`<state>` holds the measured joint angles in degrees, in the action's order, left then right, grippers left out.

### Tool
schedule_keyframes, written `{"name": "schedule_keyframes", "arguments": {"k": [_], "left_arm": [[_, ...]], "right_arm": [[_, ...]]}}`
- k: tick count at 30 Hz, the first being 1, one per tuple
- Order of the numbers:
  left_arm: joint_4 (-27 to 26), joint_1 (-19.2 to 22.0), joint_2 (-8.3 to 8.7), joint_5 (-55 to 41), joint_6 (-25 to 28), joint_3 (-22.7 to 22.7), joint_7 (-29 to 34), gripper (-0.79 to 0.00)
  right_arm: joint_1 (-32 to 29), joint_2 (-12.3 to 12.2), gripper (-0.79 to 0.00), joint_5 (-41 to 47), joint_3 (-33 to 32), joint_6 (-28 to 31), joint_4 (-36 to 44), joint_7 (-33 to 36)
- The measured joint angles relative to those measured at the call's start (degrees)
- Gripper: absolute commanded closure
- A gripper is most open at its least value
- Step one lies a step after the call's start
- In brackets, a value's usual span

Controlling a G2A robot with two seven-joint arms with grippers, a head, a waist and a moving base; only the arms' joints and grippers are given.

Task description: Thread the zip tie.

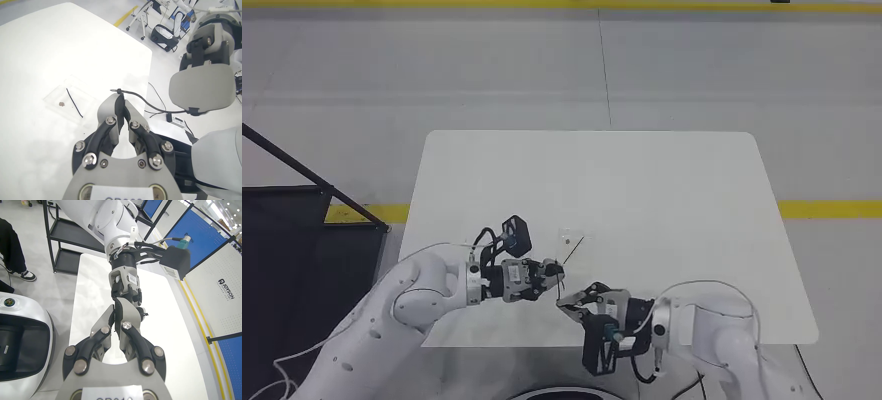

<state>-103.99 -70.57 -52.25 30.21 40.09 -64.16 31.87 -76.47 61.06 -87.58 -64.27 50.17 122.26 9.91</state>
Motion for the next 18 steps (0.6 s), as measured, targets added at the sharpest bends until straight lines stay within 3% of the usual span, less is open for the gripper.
{"name": "schedule_keyframes", "arguments": {"k": [11,18], "left_arm": [[-2.7,-2.8,-0.11,8.6,-2.2,-1.1,-5.7,0.000],[-3.5,-3.5,-0.29,11.1,-3.2,-0.9,-6.7,0.000]], "right_arm": [[-0.3,-0.1,0.000,2.7,-1.1,-3.8,-0.4,-0.8],[-1.8,-0.1,0.000,2.8,-2.6,-8.6,0.1,-5.2]]}}
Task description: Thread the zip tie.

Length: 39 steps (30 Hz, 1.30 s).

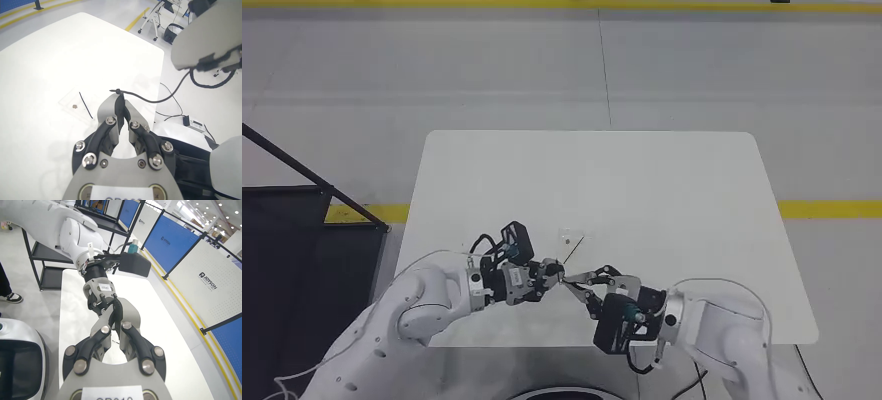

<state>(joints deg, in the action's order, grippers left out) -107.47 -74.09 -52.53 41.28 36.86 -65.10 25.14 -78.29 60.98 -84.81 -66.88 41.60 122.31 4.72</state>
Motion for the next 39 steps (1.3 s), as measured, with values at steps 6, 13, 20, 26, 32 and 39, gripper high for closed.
{"name": "schedule_keyframes", "arguments": {"k": [6,13,20,26,32,39], "left_arm": [[0.1,0.1,-0.17,0.4,-0.1,0.2,-0.3,0.000],[0.4,0.3,-0.33,0.1,0.1,0.2,-0.3,0.000],[0.5,0.1,-0.48,-0.6,-0.4,0.1,-0.5,0.000],[0.7,0.1,-0.59,-1.6,-0.4,-0.1,-0.4,0.000],[1.0,0.3,-0.72,-2.2,-0.6,-0.3,-0.3,0.000],[1.5,0.6,-0.82,-4.5,0.3,-0.4,0.4,0.000]], "right_arm": [[-1.1,-0.1,0.000,-1.8,-0.4,-2.1,0.3,-1.3],[-2.1,0.0,0.000,-3.3,-0.1,-5.3,0.8,-2.7],[-1.5,-0.1,-0.345,-3.3,0.5,-3.3,0.6,-1.7],[-1.5,-0.2,-0.385,-3.1,0.1,-2.4,0.7,-2.8],[-1.8,-0.4,-0.385,-3.5,-0.2,-1.4,0.8,-3.8],[-2.3,-0.6,-0.366,-5.4,-0.5,-1.8,1.2,-3.2]]}}
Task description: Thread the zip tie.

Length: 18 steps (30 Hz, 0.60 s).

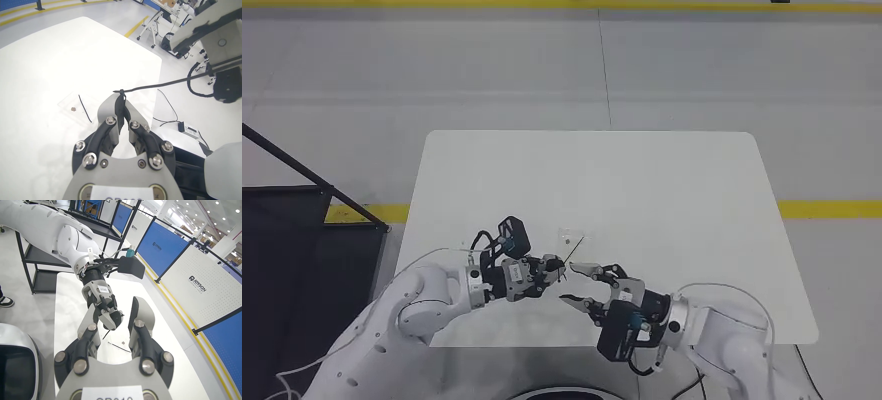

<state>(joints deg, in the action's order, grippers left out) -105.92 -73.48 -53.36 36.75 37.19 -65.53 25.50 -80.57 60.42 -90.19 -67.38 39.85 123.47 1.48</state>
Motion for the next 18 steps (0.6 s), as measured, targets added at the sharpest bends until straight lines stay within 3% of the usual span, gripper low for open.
{"name": "schedule_keyframes", "arguments": {"k": [18], "left_arm": [[-0.3,0.0,-0.02,-0.7,0.7,-0.2,2.8,0.000]], "right_arm": [[1.9,0.8,-0.268,-3.3,4.6,-4.8,0.3,6.4]]}}
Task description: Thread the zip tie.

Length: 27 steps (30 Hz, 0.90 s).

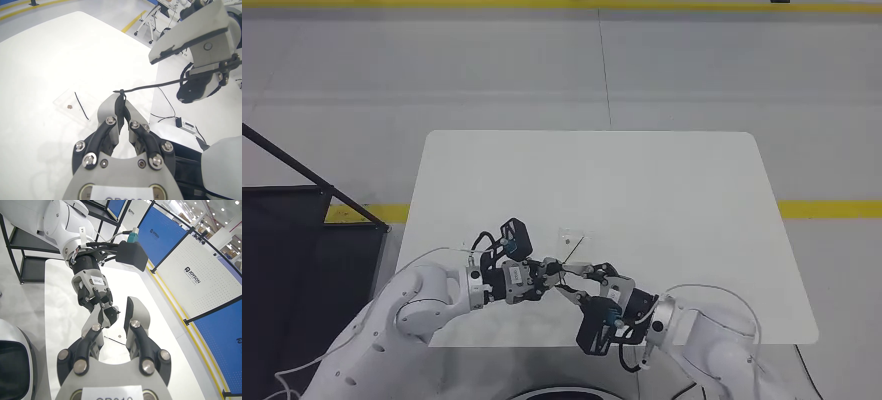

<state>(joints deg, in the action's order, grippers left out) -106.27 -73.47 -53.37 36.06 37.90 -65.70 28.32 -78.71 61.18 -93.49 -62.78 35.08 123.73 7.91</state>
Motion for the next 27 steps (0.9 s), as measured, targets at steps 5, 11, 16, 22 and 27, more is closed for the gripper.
{"name": "schedule_keyframes", "arguments": {"k": [5,11,16,22,27], "left_arm": [[0.1,0.1,-0.07,0.1,0.1,0.1,0.0,0.000],[0.1,0.3,-0.15,0.2,0.0,0.2,0.3,0.000],[0.1,0.3,-0.21,0.4,0.0,0.3,0.3,0.000],[-0.1,0.2,-0.26,0.8,0.2,0.3,0.4,0.000],[-0.4,0.1,-0.28,1.1,0.3,0.4,0.4,0.000]], "right_arm": [[0.5,0.1,-0.231,0.0,0.6,0.2,-0.1,0.8],[1.2,0.3,-0.123,0.0,1.2,0.5,-0.6,1.3],[1.6,0.4,-0.049,0.2,1.5,0.5,-0.8,1.8],[1.9,0.4,0.000,0.3,1.6,0.8,-0.9,2.1],[2.0,0.5,0.000,-0.1,1.8,0.4,-0.9,2.7]]}}
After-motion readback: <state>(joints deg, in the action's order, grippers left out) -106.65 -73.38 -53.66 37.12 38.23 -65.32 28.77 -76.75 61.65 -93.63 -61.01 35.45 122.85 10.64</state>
